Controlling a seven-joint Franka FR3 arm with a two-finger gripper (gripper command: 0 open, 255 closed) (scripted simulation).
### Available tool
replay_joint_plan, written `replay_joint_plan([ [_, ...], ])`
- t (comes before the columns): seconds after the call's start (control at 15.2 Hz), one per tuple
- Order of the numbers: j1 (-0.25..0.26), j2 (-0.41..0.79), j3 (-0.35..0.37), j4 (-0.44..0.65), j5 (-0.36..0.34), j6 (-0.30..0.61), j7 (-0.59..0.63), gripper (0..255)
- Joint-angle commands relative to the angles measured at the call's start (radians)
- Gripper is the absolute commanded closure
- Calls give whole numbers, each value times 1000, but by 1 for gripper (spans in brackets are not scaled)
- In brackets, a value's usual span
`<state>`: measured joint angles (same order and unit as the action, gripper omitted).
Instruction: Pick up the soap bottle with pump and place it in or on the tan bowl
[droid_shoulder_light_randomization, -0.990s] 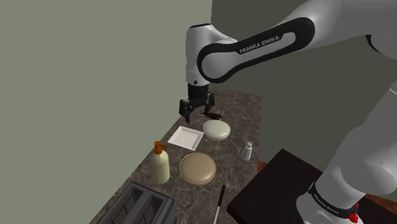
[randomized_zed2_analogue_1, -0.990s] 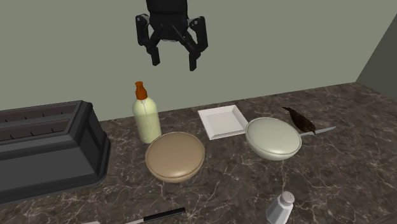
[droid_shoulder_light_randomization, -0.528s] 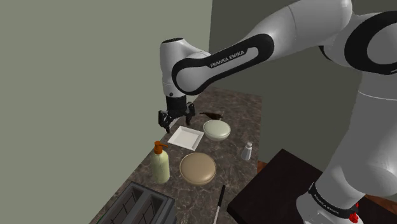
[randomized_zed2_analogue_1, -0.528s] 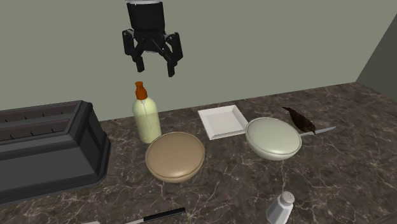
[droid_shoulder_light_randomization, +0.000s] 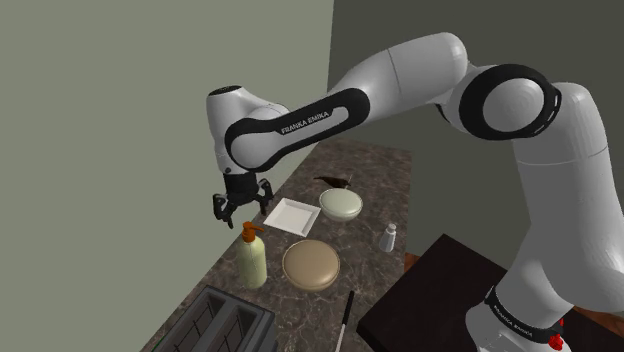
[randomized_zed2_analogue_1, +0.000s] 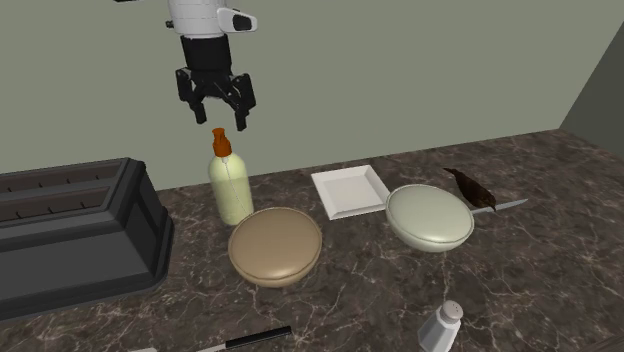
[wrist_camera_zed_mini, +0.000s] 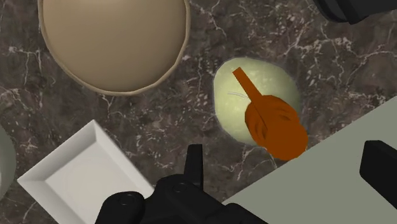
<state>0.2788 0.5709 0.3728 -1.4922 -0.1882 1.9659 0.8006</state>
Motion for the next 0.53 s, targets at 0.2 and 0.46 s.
replay_joint_plan([
  [0.2,10,37,-6,-4,-11,37,10,0],
  [0.46,12,54,-10,-26,-18,76,15,0],
])
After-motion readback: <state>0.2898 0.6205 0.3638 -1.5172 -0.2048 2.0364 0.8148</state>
